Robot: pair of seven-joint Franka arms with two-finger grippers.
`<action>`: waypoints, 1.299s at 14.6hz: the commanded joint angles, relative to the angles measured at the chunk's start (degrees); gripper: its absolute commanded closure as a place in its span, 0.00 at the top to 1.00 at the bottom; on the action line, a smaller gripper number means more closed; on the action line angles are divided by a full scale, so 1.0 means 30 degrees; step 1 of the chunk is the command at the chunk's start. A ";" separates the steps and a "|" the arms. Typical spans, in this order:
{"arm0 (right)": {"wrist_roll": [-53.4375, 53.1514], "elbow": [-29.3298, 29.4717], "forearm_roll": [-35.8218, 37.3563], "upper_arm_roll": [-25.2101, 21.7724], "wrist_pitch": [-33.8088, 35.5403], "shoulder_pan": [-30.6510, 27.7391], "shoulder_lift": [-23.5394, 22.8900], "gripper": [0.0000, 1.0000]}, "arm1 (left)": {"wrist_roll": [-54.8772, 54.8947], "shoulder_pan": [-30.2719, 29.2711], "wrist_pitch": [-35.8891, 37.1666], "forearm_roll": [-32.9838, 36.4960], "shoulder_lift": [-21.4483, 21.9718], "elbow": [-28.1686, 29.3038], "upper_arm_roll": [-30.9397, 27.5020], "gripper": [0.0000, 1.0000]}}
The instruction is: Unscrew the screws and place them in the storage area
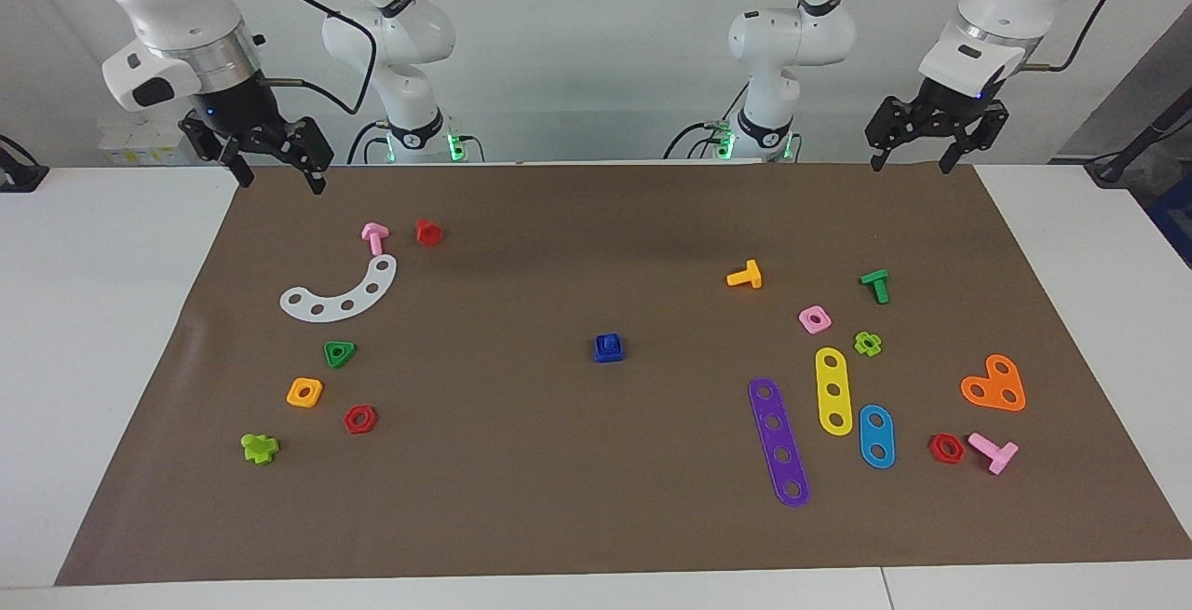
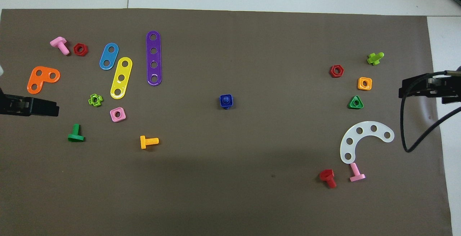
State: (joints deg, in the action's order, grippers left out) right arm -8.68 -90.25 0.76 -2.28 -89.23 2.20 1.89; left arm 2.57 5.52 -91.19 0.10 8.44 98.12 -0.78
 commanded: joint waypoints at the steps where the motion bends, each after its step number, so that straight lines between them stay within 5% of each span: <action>1: 0.0432 -0.0531 -0.0312 0.0086 0.0006 -0.0117 0.0514 1.00 | 0.0082 -0.0054 -0.0071 0.0435 0.0234 0.0194 0.0027 1.00; 19: 0.0432 -0.0531 -0.0312 0.0057 0.0006 -0.0117 0.0514 1.00 | -0.1171 0.0880 0.0253 -0.0032 -0.0086 0.0516 0.0291 1.00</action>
State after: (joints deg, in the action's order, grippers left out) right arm -8.68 -90.25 0.76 -2.28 -89.23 2.20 1.89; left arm 1.85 5.82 -90.26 0.05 8.32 98.89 0.40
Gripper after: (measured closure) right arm 0.000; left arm 0.000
